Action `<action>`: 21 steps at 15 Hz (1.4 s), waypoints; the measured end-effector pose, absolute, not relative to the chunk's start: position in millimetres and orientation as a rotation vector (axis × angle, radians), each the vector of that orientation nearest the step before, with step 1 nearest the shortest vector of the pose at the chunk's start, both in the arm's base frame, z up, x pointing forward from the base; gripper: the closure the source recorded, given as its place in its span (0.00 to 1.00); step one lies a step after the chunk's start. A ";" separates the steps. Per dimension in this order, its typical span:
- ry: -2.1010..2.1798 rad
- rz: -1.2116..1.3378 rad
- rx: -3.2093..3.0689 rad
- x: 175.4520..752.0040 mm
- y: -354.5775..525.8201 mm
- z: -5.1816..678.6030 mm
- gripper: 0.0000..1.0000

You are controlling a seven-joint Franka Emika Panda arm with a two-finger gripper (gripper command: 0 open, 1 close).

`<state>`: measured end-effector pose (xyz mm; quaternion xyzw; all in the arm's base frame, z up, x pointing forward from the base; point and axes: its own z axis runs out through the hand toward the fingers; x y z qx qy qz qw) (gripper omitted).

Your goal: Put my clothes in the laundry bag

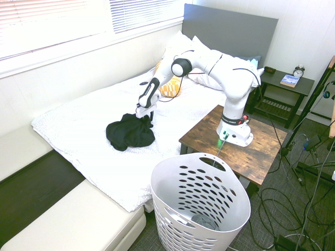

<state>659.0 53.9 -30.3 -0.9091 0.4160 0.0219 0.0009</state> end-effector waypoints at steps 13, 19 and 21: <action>1.240 0.097 -2.825 656.9 81.6 -28.1 1.00; 1.197 0.027 -2.865 653.6 101.8 9.5 1.00; 1.175 -0.034 -2.880 654.7 115.4 61.1 1.00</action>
